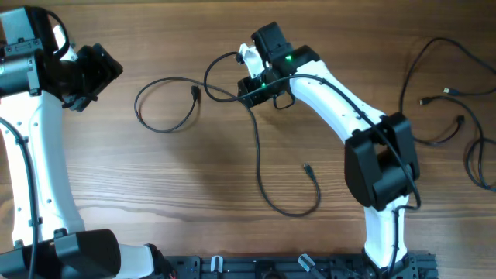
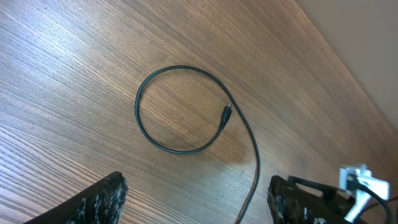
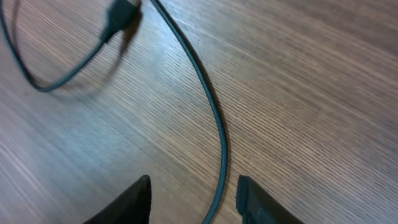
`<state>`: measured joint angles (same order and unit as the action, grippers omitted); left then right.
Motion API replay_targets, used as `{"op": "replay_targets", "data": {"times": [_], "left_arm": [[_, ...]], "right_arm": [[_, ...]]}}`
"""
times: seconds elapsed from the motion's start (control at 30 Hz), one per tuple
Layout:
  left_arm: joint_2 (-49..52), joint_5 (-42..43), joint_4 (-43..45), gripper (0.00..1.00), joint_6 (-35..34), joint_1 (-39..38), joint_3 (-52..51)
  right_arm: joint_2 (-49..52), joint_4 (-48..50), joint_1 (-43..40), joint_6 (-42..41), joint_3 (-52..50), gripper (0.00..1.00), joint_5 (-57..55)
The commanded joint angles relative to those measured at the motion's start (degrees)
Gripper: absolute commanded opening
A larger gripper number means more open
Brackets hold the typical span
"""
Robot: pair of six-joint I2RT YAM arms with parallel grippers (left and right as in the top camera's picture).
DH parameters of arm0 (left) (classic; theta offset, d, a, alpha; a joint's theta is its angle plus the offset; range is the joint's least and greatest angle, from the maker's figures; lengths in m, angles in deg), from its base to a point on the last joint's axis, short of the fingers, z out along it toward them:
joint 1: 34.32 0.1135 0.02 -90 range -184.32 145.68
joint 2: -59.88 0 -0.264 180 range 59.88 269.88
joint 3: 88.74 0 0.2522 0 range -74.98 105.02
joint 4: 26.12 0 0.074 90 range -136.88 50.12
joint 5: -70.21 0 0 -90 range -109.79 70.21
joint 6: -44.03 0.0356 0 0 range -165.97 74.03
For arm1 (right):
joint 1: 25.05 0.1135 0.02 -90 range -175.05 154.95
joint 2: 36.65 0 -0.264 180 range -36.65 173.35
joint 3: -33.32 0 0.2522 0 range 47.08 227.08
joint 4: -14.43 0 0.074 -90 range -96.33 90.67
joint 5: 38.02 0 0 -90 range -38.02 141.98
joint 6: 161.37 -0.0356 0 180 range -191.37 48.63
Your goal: Untangle cables
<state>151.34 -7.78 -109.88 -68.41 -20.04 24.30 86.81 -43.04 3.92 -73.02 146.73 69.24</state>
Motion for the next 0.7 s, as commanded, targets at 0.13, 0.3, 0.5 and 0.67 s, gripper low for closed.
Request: {"op": "replay_targets", "data": {"times": [0.13, 0.3, 0.5, 0.67], "left_arm": [[0.2, -0.3, -0.1, 0.75, -0.3, -0.6, 0.3], [0.2, -0.3, -0.1, 0.76, -0.3, -0.6, 0.3], [0.2, -0.3, -0.2, 0.76, -0.3, -0.6, 0.3], [0.2, -0.3, -0.2, 0.76, -0.3, -0.6, 0.3]], "right_arm": [[4.6, 2.1, 2.3, 3.0, 0.7, 0.36, -6.9], [6.8, 3.2, 4.8, 3.1, 0.7, 0.35, -16.1], [9.1, 4.1, 5.9, 3.1, 0.7, 0.3, -19.2], [9.3, 3.8, 5.9, 3.1, 0.7, 0.22, -19.2]]}}
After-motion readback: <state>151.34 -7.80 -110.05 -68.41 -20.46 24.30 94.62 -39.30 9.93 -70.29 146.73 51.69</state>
